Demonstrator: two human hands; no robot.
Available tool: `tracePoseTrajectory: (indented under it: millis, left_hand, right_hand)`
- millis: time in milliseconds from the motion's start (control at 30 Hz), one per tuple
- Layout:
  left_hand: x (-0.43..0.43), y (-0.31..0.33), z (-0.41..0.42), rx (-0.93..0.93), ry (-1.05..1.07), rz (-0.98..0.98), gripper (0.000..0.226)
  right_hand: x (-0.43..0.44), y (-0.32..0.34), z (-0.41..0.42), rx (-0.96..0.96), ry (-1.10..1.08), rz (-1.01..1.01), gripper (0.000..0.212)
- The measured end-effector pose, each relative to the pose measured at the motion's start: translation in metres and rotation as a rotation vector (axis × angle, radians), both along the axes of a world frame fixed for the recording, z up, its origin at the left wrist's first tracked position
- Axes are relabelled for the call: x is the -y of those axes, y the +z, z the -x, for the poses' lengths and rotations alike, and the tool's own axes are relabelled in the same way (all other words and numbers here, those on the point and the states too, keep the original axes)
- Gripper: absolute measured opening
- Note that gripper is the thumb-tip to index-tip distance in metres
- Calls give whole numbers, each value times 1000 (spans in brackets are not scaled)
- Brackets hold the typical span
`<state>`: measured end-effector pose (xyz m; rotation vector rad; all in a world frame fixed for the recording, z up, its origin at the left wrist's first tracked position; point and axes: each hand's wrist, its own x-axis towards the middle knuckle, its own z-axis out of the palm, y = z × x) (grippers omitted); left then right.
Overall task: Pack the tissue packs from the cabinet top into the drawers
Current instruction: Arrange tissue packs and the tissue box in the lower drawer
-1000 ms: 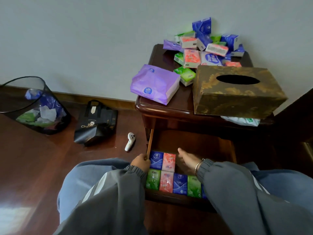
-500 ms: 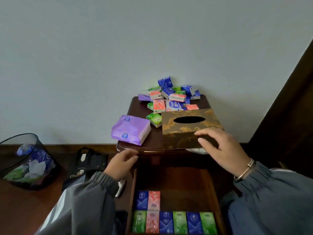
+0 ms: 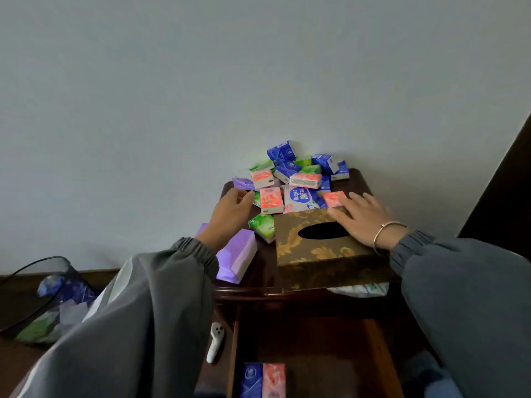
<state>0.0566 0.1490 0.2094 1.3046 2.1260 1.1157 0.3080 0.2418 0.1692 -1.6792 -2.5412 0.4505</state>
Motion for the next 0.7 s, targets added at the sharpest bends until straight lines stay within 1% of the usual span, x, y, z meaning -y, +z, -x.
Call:
tracePoseTrajectory:
  millis: [67, 100, 133, 233, 300, 533, 633, 700]
  left_hand:
    - [-30, -5, 2, 27, 5, 70, 29]
    - [-45, -9, 5, 77, 22, 89, 31]
    - [-60, -14, 8, 170, 49, 102, 35]
    - [-97, -23, 15, 468, 148, 141, 59]
    - [-119, -25, 15, 578, 160, 177, 61]
    - [-149, -31, 14, 617, 203, 253, 32]
    - [-153, -41, 18, 620, 185, 253, 30]
    - [-153, -42, 19, 592, 180, 277, 37]
  right_hand:
    - [-1, -5, -3, -5, 4, -20, 85]
    - [-1, -7, -4, -9, 0, -35, 89]
    - [-1, -8, -4, -7, -4, -48, 91]
    - [1, -11, -1, 13, -10, -80, 88]
    - [3, -10, 0, 9, -14, -89, 88]
    - [7, -6, 0, 15, -3, -102, 79]
    - [8, -3, 1, 14, -3, -99, 79]
    - [8, -2, 1, 23, -3, -107, 76]
